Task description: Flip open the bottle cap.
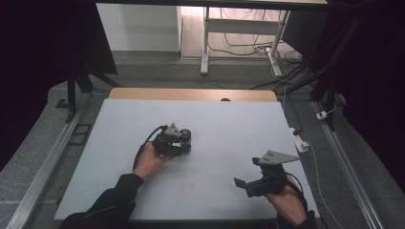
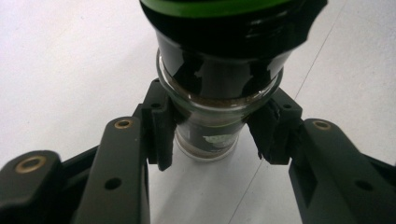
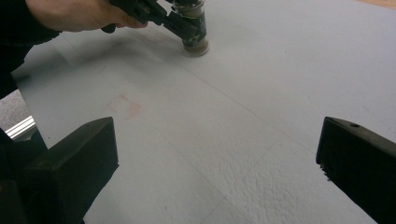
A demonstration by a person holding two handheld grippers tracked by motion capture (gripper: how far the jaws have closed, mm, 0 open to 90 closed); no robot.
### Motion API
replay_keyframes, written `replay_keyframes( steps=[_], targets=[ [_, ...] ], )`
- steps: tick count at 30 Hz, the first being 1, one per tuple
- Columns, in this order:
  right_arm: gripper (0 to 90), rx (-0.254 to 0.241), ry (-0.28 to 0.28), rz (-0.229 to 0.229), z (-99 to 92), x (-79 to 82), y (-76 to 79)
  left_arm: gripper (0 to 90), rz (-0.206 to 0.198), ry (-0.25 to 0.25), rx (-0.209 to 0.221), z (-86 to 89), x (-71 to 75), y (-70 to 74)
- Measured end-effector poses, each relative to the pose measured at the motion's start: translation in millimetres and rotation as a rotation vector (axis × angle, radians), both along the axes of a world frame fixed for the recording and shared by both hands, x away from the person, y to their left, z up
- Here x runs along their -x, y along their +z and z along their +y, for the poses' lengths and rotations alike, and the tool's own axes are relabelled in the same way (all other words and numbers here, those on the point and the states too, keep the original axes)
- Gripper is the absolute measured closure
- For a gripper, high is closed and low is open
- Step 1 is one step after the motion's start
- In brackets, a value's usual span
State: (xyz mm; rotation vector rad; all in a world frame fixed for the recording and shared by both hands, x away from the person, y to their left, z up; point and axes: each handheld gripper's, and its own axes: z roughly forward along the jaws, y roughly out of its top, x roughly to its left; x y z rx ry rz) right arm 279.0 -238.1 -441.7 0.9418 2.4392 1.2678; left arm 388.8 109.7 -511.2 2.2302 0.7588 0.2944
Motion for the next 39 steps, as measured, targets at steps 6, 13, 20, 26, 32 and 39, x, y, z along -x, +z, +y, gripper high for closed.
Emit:
replay_keyframes(
  steps=[6,13,20,26,32,39],
  targets=[
    [0.0,0.009,0.017,0.019,13.7,-8.6,0.3,53.7,0.000,0.000,0.001,0.2,-0.1,-0.2],
    [0.0,-0.004,0.038,0.018,29.1,-19.8,4.9,53.7,-0.002,-0.001,0.009,0.7,-0.1,-0.9],
    [0.0,-0.006,0.056,0.020,43.0,-31.1,6.1,53.7,-0.002,-0.001,0.008,0.7,-0.1,-0.9],
    [0.0,0.013,0.069,0.018,52.9,-37.8,3.0,53.7,-0.004,0.000,0.009,0.7,0.1,-1.2],
    [0.0,0.043,0.080,0.024,68.1,-45.8,-1.6,53.7,-0.004,0.000,0.008,0.6,0.1,-1.1],
    [0.0,0.036,0.119,0.036,86.3,-55.7,-1.4,53.7,-0.004,0.002,0.006,0.3,0.3,-1.0]
  ],
)
